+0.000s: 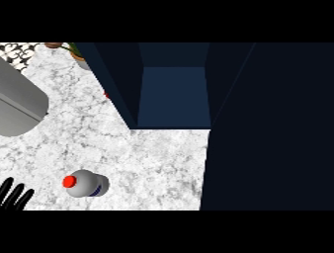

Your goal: Pick up the bottled water, place it into the cabinet and close the cabinet

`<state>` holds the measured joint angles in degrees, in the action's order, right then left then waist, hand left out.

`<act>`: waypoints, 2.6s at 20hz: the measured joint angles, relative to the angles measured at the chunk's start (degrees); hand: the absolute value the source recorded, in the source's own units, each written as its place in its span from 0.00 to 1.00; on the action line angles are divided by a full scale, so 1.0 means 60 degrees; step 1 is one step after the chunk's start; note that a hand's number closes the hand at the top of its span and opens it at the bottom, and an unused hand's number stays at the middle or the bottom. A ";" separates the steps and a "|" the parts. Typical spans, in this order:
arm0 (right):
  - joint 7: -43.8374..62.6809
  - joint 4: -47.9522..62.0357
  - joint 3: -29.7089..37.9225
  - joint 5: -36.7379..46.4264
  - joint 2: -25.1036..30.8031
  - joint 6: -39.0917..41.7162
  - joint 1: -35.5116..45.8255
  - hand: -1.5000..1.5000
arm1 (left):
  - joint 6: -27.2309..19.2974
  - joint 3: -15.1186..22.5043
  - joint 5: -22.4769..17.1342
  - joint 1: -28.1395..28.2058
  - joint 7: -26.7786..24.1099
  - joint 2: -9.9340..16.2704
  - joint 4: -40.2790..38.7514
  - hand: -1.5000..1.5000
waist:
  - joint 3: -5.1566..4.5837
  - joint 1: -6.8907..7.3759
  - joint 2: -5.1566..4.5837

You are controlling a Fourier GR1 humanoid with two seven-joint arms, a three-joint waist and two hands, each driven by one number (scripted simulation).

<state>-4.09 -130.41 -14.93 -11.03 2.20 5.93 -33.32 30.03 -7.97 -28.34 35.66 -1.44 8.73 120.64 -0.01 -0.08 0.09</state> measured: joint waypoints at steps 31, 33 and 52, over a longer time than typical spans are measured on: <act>-0.1386 0.0415 -0.0383 -0.0092 0.0515 0.0330 -0.0889 0.00 | 0.0696 -0.1155 0.3073 -0.5334 -0.2801 0.0299 -0.9329 0.00 | -0.0005 -0.0080 -0.0015; -0.1534 0.0577 -0.0399 -0.0074 0.0510 0.0348 -0.0890 0.00 | 0.0817 -0.1129 0.3166 -0.5529 -0.3077 0.0309 -0.9903 0.00 | -0.0005 -0.0076 -0.0014; -0.1337 0.0299 -0.0495 -0.0177 0.0704 0.0134 -0.0772 0.00 | 0.0310 -0.0946 0.4169 -0.7757 -0.5586 0.0444 -1.4622 0.00 | 0.0086 -0.0053 0.0022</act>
<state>-12.12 -128.62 -17.90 -12.10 6.43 6.73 -37.95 31.89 -13.64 -3.32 -10.88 -34.96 11.39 32.91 0.51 -0.40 0.22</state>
